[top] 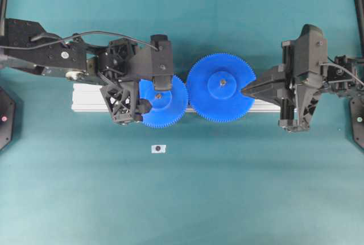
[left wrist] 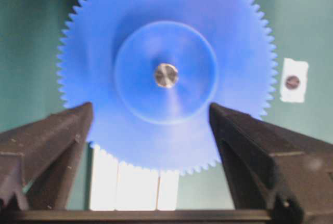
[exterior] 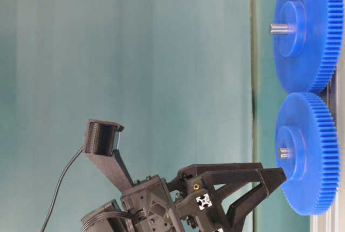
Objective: Insert the small gear onto the shaft.
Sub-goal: 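Lower the small gear down onto the shaft, meshing with large gear, then open the left gripper and release the seated gear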
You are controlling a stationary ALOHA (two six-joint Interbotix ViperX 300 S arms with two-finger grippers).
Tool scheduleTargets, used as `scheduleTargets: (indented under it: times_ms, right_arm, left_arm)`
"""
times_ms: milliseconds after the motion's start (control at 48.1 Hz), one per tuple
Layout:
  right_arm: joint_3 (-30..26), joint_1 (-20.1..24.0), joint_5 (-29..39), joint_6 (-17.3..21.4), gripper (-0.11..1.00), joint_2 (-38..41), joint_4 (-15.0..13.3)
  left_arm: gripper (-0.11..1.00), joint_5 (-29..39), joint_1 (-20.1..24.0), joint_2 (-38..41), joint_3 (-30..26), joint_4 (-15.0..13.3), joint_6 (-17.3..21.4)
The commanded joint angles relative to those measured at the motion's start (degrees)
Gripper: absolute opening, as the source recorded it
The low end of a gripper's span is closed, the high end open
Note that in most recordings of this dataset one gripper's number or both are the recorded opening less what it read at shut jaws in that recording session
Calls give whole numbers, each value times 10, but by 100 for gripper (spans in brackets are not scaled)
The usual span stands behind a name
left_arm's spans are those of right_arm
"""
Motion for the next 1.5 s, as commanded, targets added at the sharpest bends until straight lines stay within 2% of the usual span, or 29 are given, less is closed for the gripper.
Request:
scheduleTargets:
  times_ms: [0, 436, 644, 872, 1018, 1122, 1267, 1475]
  right_arm:
    - [-4, -1, -5, 3, 5, -5, 1]
    - [-5, -1, -5, 3, 5, -11, 0]
    - [-4, -1, -5, 4, 5, -18, 0]
    - [-4, -1, -4, 4, 5, -20, 0]
    - [-4, -1, -4, 3, 5, -21, 0]
    - [-4, -1, -4, 3, 5, -23, 0]
    - [-3, -1, -3, 4, 5, -25, 0]
    - [-3, -2, -3, 3, 5, -26, 1]
  left_arm:
    - [89, -1, -1, -24, -14, 1, 0]
    - [89, 7, 0, -82, 0, 1, -2]
    - [89, 6, 0, -75, 44, 1, -6]
    - [89, -29, -4, -37, 82, 1, -45]
    - [89, -63, -23, -18, 80, 1, -67]
    - [89, -83, -52, -13, 69, 1, -84]
    - [89, -79, -83, -14, 55, 1, -112]
    - [89, -49, -83, -56, 55, 1, -132]
